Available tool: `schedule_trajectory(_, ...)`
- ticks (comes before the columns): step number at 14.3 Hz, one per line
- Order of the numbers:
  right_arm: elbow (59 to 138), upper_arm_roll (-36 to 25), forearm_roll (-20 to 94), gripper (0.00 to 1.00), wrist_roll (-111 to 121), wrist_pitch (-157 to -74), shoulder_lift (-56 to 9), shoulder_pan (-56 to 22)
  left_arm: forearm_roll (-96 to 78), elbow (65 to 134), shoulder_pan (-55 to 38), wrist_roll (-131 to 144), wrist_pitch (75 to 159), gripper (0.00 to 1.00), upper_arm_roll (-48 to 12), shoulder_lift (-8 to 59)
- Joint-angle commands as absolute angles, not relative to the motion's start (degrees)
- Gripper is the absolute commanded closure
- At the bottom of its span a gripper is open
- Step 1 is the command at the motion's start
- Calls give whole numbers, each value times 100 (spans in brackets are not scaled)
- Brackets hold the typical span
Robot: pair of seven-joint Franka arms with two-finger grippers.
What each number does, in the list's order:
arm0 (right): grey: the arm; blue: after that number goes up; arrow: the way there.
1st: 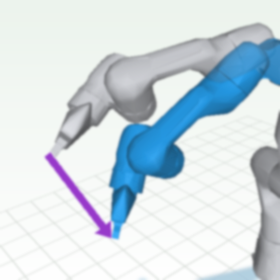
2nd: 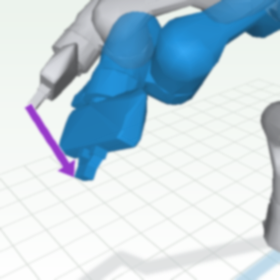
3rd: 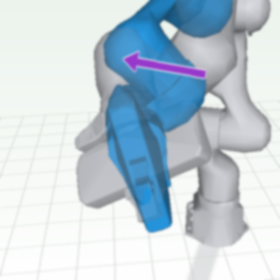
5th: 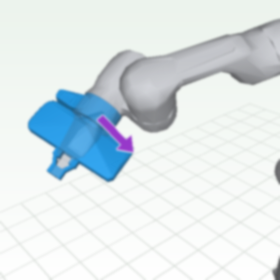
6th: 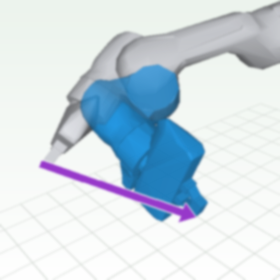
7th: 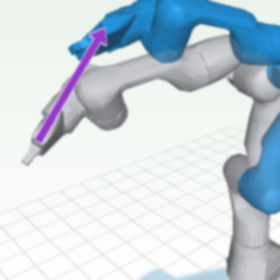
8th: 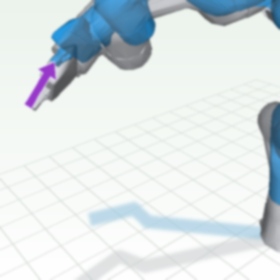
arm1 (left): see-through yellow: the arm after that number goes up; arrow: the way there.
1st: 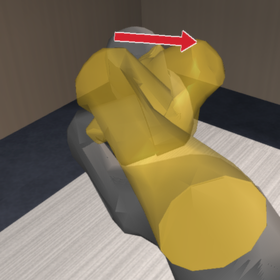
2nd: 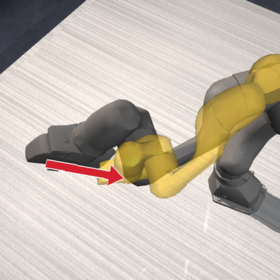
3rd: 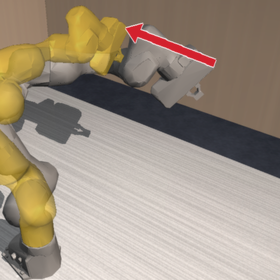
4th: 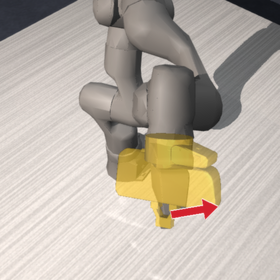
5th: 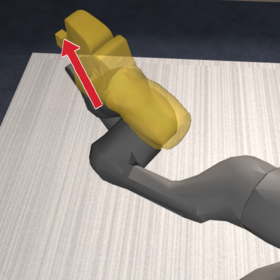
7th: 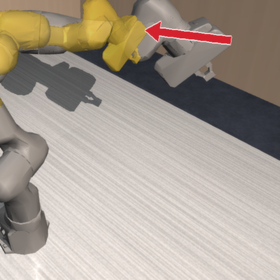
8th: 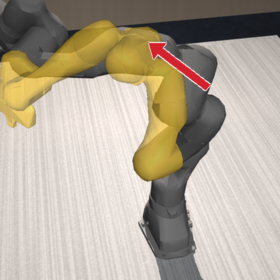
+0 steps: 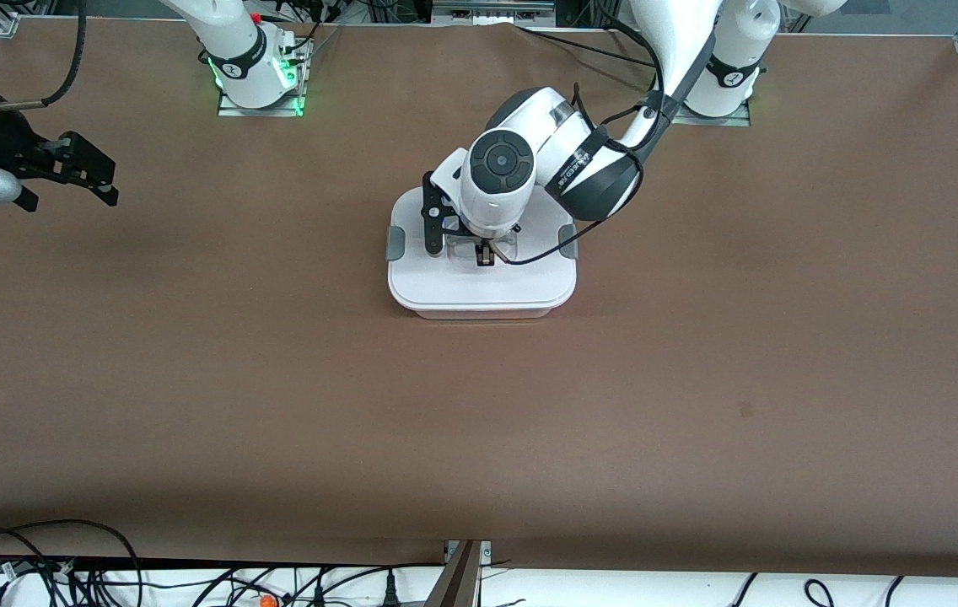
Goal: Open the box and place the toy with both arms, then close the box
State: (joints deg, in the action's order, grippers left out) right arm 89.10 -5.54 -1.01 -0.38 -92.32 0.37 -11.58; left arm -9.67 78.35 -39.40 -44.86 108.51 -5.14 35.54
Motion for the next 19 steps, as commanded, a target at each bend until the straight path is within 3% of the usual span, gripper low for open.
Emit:
schedule_trajectory(1,8789,-562,-132,0,-62,-9185,-18,-1160,-844,7989,-3999,-4500,10881,100,-475,3480)
schedule_trajectory(4,8789,-562,-132,0,-62,-9202,-18,-1160,-844,7980,-4017,-4500,10890,100,-475,3480)
schedule_trajectory(5,8789,-562,-132,0,-62,-9202,-18,-1160,-852,7980,-4017,-4491,10890,66,-475,3480)
schedule_trajectory(6,8789,-562,-141,0,-62,-9211,-18,-1160,-844,7989,-4017,-4491,10872,1,-475,3472)
schedule_trajectory(10,8789,-562,-158,0,-62,-9202,-18,-1169,-853,7963,-3973,-4439,10723,0,-475,3174)
schedule_trajectory(13,8789,-562,-158,0,-70,-9202,-18,-1169,-888,7910,-3894,-4316,9988,0,-370,2657)
schedule_trajectory(19,8789,-562,-158,0,-62,-9202,-18,-1178,-844,7893,-2447,-3455,8563,0,-141,1733)
